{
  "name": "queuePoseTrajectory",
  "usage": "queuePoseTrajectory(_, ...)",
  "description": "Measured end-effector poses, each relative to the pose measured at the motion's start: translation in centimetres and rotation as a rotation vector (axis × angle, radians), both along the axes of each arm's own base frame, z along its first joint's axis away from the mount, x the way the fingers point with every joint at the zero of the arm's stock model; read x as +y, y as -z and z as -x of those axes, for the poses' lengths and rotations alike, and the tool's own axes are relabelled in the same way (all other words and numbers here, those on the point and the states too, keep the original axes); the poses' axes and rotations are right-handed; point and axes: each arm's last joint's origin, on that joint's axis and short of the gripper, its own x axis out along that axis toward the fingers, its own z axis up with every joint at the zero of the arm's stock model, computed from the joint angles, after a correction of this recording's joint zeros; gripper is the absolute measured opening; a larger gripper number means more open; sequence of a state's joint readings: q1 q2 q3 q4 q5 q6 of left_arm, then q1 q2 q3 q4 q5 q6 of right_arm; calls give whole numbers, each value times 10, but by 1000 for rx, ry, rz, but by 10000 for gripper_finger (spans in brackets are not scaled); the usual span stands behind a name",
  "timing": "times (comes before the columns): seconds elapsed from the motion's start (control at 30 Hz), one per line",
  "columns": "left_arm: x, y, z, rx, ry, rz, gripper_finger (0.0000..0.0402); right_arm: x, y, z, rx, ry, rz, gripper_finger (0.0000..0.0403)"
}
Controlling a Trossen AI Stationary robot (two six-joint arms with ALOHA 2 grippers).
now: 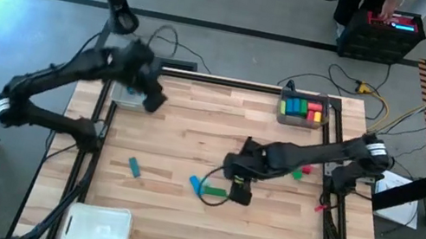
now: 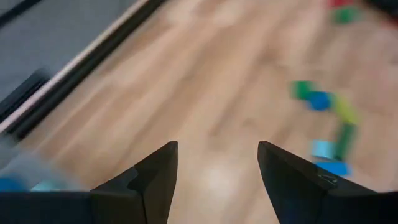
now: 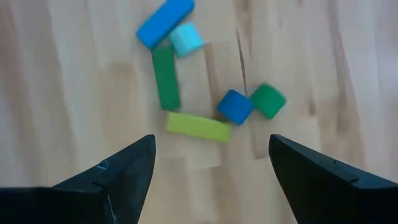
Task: Sort blocks
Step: Put the left green half cylindrical block into the gray bin
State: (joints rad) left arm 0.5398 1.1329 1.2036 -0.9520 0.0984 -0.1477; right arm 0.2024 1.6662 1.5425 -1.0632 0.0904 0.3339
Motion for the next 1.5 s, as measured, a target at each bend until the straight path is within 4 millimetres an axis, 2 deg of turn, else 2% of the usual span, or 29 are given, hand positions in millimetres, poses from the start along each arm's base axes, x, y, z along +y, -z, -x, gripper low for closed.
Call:
queuePoseTrajectory(0.1,-41,-2,-2,-115,136,-19,206,-13,13,-9,56,-202,59,309)
queuePoseTrajectory(0.3,-105,7,6,-242,198,18,206,-50,46,-23,170,-476,119,296)
queuePoseTrajectory(0.47,-145,25,14,-226,227,69,206,-75,85,-37,257,-581,76,285)
queuePoseTrajectory(0.6,-166,38,18,-193,229,152,206,-90,117,-43,346,-598,45,276)
queuePoseTrajectory(0.67,-172,42,21,-168,213,187,206,-95,125,-44,367,-588,36,271)
queuePoseTrajectory(0.77,-175,44,24,-151,167,182,206,-97,126,-44,373,-582,50,264)
queuePoseTrajectory(0.97,-171,44,25,-182,107,81,206,-96,122,-48,328,-619,93,248)
queuePoseTrajectory(1.13,-169,42,28,-189,112,28,206,-96,131,-50,300,-635,107,236)
queuePoseTrajectory(1.5,-162,50,40,-49,122,-37,206,-93,139,-49,275,-630,101,213)
